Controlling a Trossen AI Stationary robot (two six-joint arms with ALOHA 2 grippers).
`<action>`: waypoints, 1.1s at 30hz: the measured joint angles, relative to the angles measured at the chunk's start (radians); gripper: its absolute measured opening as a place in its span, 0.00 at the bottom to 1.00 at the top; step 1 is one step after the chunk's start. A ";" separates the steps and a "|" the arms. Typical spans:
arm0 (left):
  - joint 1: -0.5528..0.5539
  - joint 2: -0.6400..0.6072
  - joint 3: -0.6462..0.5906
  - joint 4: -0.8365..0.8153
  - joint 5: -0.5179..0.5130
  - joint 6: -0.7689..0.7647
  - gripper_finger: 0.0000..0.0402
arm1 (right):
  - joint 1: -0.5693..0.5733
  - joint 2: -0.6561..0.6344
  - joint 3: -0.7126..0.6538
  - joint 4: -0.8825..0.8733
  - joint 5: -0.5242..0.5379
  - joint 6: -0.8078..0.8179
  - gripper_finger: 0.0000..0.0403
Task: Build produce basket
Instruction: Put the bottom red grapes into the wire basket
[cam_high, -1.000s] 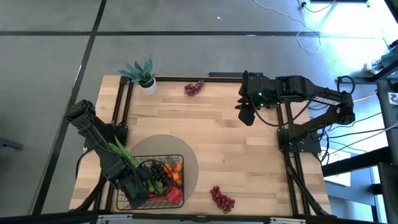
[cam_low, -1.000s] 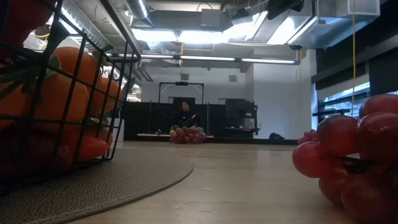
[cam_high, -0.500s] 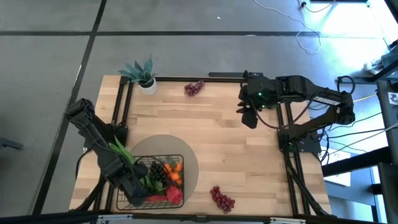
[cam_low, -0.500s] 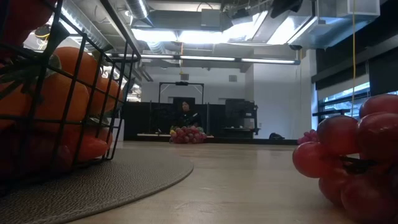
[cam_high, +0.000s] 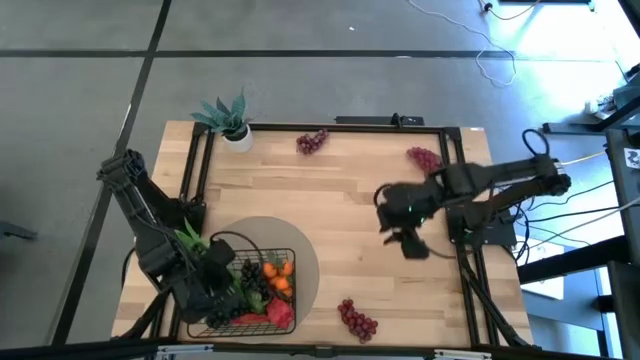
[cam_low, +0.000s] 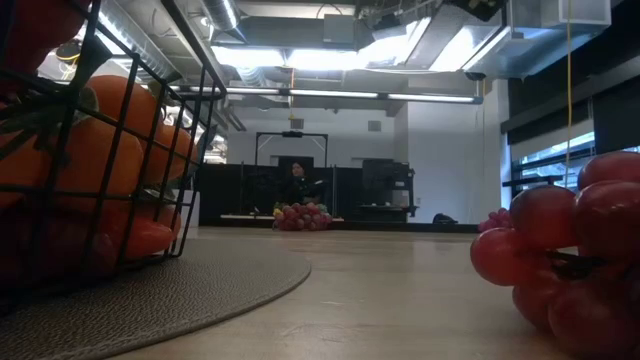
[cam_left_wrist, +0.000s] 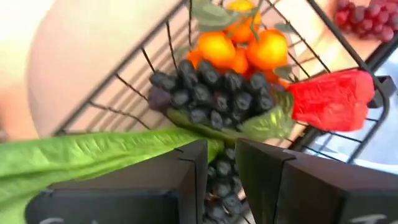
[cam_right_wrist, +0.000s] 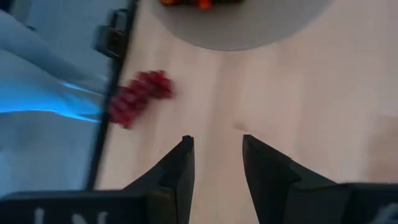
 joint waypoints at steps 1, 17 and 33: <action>0.000 -0.001 0.000 -0.010 -0.009 0.007 0.18 | 0.020 0.005 -0.016 0.033 -0.019 0.034 0.30; 0.018 -0.003 0.000 -0.043 -0.077 0.198 0.18 | 0.266 0.281 -0.049 0.368 -0.078 0.220 0.30; 0.017 -0.003 0.000 0.013 -0.081 0.301 0.18 | 0.277 0.575 -0.049 0.540 -0.196 0.176 0.30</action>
